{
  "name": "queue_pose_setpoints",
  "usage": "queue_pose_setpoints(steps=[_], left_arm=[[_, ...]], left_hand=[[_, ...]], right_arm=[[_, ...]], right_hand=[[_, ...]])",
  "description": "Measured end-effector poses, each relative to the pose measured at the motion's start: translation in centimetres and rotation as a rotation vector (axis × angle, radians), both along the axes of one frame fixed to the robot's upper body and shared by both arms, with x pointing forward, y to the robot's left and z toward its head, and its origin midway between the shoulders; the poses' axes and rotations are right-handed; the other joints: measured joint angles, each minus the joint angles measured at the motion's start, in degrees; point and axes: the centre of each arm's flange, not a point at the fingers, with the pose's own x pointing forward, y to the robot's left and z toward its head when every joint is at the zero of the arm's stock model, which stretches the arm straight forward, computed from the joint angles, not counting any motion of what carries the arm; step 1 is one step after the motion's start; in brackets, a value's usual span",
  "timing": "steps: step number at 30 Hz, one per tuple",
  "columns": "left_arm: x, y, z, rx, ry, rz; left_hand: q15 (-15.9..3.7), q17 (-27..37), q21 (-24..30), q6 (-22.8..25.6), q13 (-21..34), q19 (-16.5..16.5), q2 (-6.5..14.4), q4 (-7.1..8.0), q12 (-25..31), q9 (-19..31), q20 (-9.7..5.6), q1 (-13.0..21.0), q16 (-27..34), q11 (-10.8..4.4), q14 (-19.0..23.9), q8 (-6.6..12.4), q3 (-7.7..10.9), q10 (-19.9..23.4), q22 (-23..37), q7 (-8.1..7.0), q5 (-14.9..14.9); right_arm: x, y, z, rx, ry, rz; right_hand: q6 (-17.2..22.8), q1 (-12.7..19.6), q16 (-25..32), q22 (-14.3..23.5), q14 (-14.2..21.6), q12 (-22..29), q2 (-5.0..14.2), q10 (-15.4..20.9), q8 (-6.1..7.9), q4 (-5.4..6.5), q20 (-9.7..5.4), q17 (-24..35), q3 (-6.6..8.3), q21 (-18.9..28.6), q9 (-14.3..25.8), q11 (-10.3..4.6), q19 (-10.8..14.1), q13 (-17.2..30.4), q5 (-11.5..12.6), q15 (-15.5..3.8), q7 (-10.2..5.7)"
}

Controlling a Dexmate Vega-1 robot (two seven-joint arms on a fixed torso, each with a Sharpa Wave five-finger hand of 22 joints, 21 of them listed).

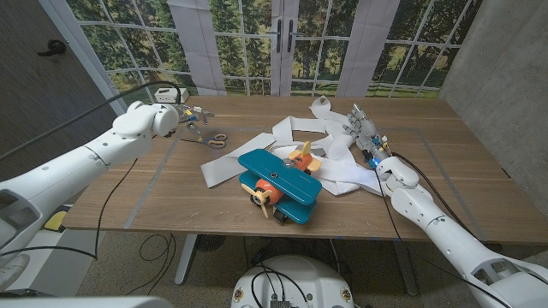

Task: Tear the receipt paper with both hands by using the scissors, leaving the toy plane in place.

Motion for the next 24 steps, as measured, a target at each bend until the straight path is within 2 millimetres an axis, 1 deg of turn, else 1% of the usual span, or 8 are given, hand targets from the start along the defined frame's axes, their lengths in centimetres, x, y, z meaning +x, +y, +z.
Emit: queue_pose_setpoints(steps=[1,4,8,10,13,16,18,24], left_arm=[[0.01,0.01,0.00,0.000,0.000,0.000],[0.06,0.03,-0.05,0.000,0.002,0.001],[0.10,0.07,-0.09,0.000,0.005,0.004],[0.13,0.08,-0.13,0.000,0.007,0.005],[0.19,0.14,-0.15,0.000,0.010,0.008],[0.26,0.18,-0.15,-0.001,0.012,0.011],[0.29,0.19,-0.15,-0.002,0.012,0.012],[0.41,0.23,-0.10,0.000,0.011,0.016]], left_hand=[[0.00,0.0,0.0,0.0,0.0,0.0,-0.2,-0.22,0.0,0.0,0.00,0.2,0.0,0.00,0.0,0.00,0.23,0.0,0.0,0.00,0.0],[0.00,0.0,0.0,0.0,0.0,0.0,-0.3,-0.21,0.0,0.0,0.00,0.3,0.0,0.00,0.0,0.00,0.22,0.0,0.0,0.00,0.0],[0.00,0.0,0.0,0.0,0.0,0.0,-0.3,-0.21,0.0,0.0,0.00,0.3,0.0,-0.17,0.0,0.00,0.22,0.2,0.0,0.00,0.2],[0.00,0.0,0.0,0.0,0.0,0.0,-0.3,-0.21,0.0,0.0,0.00,0.3,0.0,-0.22,0.0,0.00,0.22,0.2,0.0,0.00,0.4],[0.00,0.0,0.0,0.0,0.0,0.0,-0.6,-0.21,0.0,0.0,0.00,0.6,0.0,-0.21,0.0,0.00,0.22,0.2,0.0,0.00,0.4],[0.00,0.0,0.0,0.0,0.0,0.0,-0.6,-0.21,0.0,0.0,0.00,0.6,0.0,-0.21,0.0,0.00,0.22,0.2,0.0,0.00,0.4],[0.00,0.0,0.0,0.0,0.0,0.0,-0.6,-0.21,0.0,0.0,0.00,0.6,0.0,-0.21,0.0,0.00,0.22,0.2,0.0,0.00,0.4],[0.00,0.0,0.0,0.0,0.0,0.0,-0.8,-0.44,0.0,0.0,0.00,0.8,0.0,-0.21,0.0,0.00,0.45,0.2,0.0,0.00,0.8]], right_arm=[[0.00,0.01,-0.03,0.000,-0.001,0.001],[0.01,0.00,-0.04,0.000,-0.005,0.004],[0.04,0.00,-0.03,0.000,-0.009,0.005],[0.07,0.05,-0.03,0.001,-0.010,0.007],[0.11,0.13,-0.05,0.005,-0.011,0.012],[0.15,0.19,-0.06,0.008,-0.011,0.015],[0.17,0.24,-0.07,0.010,-0.010,0.016],[0.30,0.37,-0.16,0.024,-0.007,0.024]], right_hand=[[0.0,0.8,0.0,0.0,0.0,0.0,0.68,0.0,0.00,-0.39,0.00,0.0,0.82,0.0,0.0,0.00,0.0,0.0,0.9,0.00,0.00],[0.0,4.1,0.0,0.0,-0.2,0.0,1.01,0.0,0.00,-1.37,0.20,0.2,3.62,0.0,0.0,0.00,-0.2,0.0,4.7,0.23,0.00],[0.2,5.2,0.0,0.0,-0.4,0.0,0.99,0.0,0.00,-1.31,0.20,0.6,6.06,0.0,0.0,0.00,-0.2,0.0,10.6,0.42,-0.20],[0.3,5.5,0.0,0.0,-0.4,0.0,0.70,0.0,0.00,-1.05,0.43,0.6,6.41,0.0,0.0,0.00,-0.4,0.0,12.0,0.42,-0.33],[0.4,5.5,0.1,0.0,-0.4,0.0,0.70,0.0,0.00,-1.07,0.51,0.6,6.87,0.0,0.0,0.00,-0.5,0.0,13.4,0.42,-0.41],[0.4,5.5,0.4,0.0,-0.7,0.0,0.70,0.0,0.00,-0.68,0.51,0.8,7.58,0.0,0.0,0.00,-0.5,0.0,16.1,0.74,-0.40],[0.4,5.5,0.4,0.0,-0.7,0.0,0.70,0.0,0.00,-0.77,0.51,0.8,7.80,0.0,0.0,0.00,-0.5,0.0,17.5,0.72,-0.40],[0.4,5.5,0.4,0.0,-0.7,0.0,0.71,0.0,0.00,-0.56,0.51,0.8,8.01,0.0,0.0,0.01,-0.5,0.0,19.0,0.72,-0.40]])
